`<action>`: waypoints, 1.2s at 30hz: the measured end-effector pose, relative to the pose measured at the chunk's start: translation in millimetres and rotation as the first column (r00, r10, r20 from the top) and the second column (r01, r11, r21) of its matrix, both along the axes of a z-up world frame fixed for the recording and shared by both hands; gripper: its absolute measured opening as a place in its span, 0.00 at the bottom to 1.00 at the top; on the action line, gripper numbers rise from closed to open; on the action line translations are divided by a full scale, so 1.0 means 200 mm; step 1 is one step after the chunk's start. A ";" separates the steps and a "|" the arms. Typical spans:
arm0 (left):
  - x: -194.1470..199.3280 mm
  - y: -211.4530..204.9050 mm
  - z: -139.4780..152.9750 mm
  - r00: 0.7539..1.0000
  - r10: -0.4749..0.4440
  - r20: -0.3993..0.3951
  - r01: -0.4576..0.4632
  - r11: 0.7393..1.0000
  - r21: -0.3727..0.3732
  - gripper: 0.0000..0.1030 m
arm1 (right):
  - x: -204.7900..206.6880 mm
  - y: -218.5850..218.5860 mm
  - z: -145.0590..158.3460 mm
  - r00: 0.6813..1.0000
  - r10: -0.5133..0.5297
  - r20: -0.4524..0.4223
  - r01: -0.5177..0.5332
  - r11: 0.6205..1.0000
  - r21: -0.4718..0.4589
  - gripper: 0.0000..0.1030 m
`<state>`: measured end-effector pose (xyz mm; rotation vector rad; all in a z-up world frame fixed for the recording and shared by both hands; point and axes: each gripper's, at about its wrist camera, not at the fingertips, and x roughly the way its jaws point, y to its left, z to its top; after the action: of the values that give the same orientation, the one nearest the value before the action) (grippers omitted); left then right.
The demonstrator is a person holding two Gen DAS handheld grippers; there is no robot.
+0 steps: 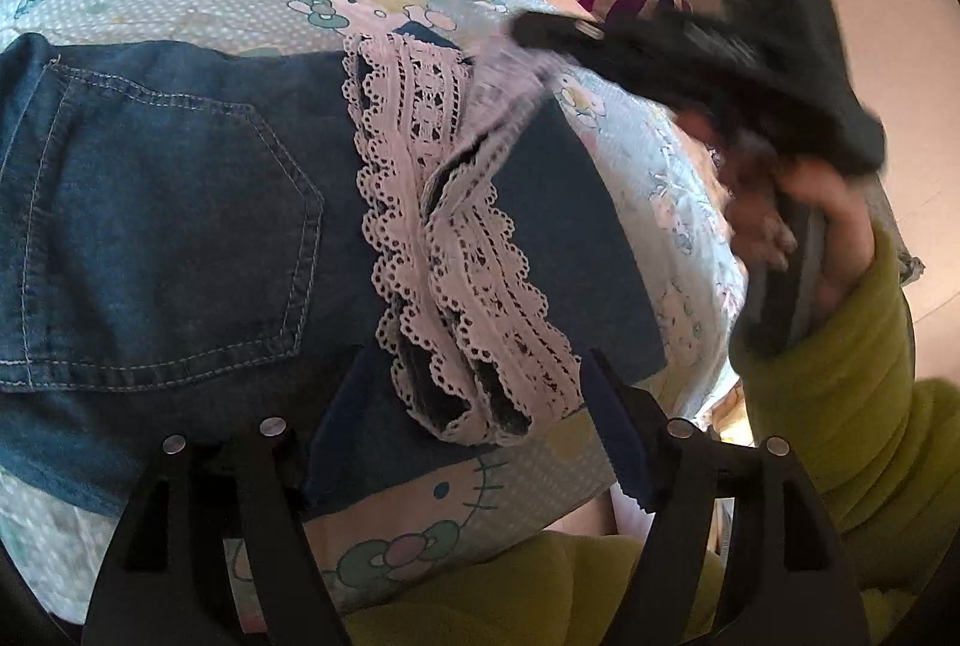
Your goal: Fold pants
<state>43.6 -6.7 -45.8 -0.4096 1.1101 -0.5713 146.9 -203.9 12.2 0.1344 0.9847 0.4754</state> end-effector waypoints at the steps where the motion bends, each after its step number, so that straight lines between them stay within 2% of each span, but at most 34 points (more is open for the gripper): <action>1: 0.00 0.00 0.00 1.000 0.000 -0.004 0.000 1.000 0.002 0.68 | 0.04 0.04 -0.01 0.999 0.039 -0.007 -0.039 0.999 0.004 0.16; 3: 0.00 0.00 0.00 1.000 0.000 -0.006 0.000 1.000 0.003 0.68 | 0.07 0.06 0.01 0.998 0.057 0.009 -0.057 0.998 0.007 0.28; 4: 0.00 0.00 -0.01 1.000 0.000 -0.008 0.000 1.000 0.004 0.68 | 0.08 0.07 0.01 0.998 0.066 0.013 -0.066 0.998 0.011 0.31; 7: 0.00 0.00 0.00 1.000 0.002 -0.010 -0.002 1.000 0.006 0.68 | 0.08 0.06 0.12 0.990 0.093 0.110 -0.094 0.995 0.012 0.40; 8: 0.00 0.00 0.00 1.000 0.003 -0.010 -0.003 1.000 0.007 0.68 | 0.08 0.06 0.14 0.986 0.111 0.124 -0.112 0.994 -0.001 0.46; 9: 0.00 0.00 0.00 1.000 0.005 -0.010 -0.005 1.000 0.007 0.68 | 0.08 0.07 0.15 0.982 0.133 0.135 -0.130 0.991 -0.031 0.48; 11: 0.00 0.00 0.00 1.000 0.008 -0.014 -0.008 1.000 0.002 0.68 | 0.09 0.13 0.13 0.968 0.218 0.127 -0.200 0.970 -0.139 0.48; 12: 0.00 -0.01 0.00 1.000 0.009 -0.016 -0.009 1.000 -0.004 0.67 | 0.10 0.17 0.11 0.957 0.267 0.115 -0.239 0.948 -0.209 0.48; 15: -0.02 -0.02 0.00 1.000 0.002 -0.028 -0.002 1.000 -0.022 0.67 | 0.12 0.26 0.01 0.921 0.386 0.058 -0.348 0.879 -0.326 0.48; 19: -0.03 -0.03 -0.01 0.999 0.002 -0.033 -0.003 1.000 -0.003 0.67 | 0.20 0.35 -0.11 0.881 0.474 -0.003 -0.441 0.817 -0.373 0.48; 22: -0.02 -0.03 -0.03 0.999 0.022 -0.049 -0.022 1.000 -0.003 0.68 | 0.27 0.36 -0.19 0.863 0.501 -0.065 -0.490 0.801 -0.344 0.48; 24: -0.01 -0.04 -0.04 0.999 0.024 -0.045 -0.024 1.000 0.011 0.68 | 0.31 0.35 -0.24 0.860 0.500 -0.104 -0.507 0.809 -0.298 0.41; 26: -0.01 -0.04 -0.05 0.999 0.031 -0.043 -0.031 0.999 0.013 0.67 | 0.31 0.33 -0.25 0.857 0.505 -0.105 -0.514 0.820 -0.252 0.35; 27: -0.01 -0.04 -0.05 0.999 0.036 -0.041 -0.035 0.999 0.013 0.66 | 0.29 0.31 -0.25 0.852 0.515 -0.097 -0.522 0.822 -0.228 0.27; 28: -0.01 -0.04 -0.05 0.998 0.041 -0.037 -0.040 0.999 0.018 0.62 | 0.27 0.30 -0.24 0.851 0.517 -0.086 -0.523 0.824 -0.219 0.24; 30: 0.00 -0.04 -0.06 0.998 0.057 -0.030 -0.056 0.998 0.039 0.41 | 0.24 0.28 -0.22 0.855 0.516 -0.062 -0.516 0.830 -0.213 0.17; 33: 0.00 0.02 -0.07 0.995 0.091 -0.050 -0.091 0.996 -0.004 0.29 | 0.20 0.24 -0.15 0.862 0.508 -0.004 -0.500 0.847 -0.177 0.13; 36: -0.03 0.03 -0.04 0.996 0.085 -0.038 -0.085 0.996 -0.006 0.24 | 0.18 0.24 -0.09 0.858 0.513 0.036 -0.503 0.852 -0.149 0.13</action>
<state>38.5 0.3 -54.4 -0.4737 1.1217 -0.4946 183.5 -155.4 -6.4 -0.2757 0.9718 0.8925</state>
